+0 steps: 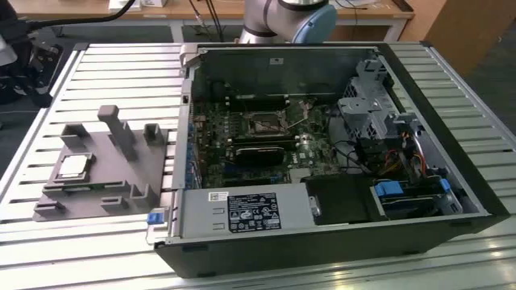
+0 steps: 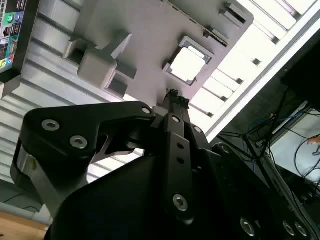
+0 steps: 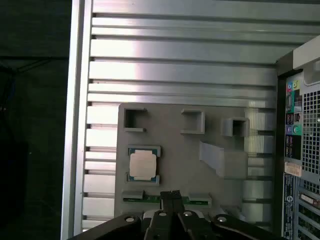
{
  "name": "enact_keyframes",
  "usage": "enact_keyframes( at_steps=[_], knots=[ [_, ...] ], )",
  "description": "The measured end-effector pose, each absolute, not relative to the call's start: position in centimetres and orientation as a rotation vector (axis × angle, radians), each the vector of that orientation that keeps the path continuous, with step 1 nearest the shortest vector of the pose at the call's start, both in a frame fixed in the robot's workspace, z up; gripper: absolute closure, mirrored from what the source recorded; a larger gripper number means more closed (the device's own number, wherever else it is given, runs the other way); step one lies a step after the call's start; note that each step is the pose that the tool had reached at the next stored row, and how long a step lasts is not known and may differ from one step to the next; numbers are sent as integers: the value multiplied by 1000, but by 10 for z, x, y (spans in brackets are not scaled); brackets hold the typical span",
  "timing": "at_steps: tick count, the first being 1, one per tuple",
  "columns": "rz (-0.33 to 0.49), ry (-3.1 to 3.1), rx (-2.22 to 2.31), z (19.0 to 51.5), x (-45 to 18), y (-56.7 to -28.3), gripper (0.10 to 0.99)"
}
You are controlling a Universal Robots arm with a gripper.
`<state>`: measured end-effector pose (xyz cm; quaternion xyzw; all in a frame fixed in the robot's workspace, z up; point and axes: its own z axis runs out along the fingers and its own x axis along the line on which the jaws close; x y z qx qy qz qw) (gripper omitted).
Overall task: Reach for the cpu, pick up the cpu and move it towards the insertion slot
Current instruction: 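Reach for the cpu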
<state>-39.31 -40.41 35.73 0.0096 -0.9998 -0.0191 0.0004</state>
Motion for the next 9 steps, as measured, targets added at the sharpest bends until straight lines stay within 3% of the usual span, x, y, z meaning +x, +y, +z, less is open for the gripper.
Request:
enact_keyframes(
  at_steps=[9],
  knots=[
    [-60, -3140, 30, 357, -394, -404, 980]
  ],
)
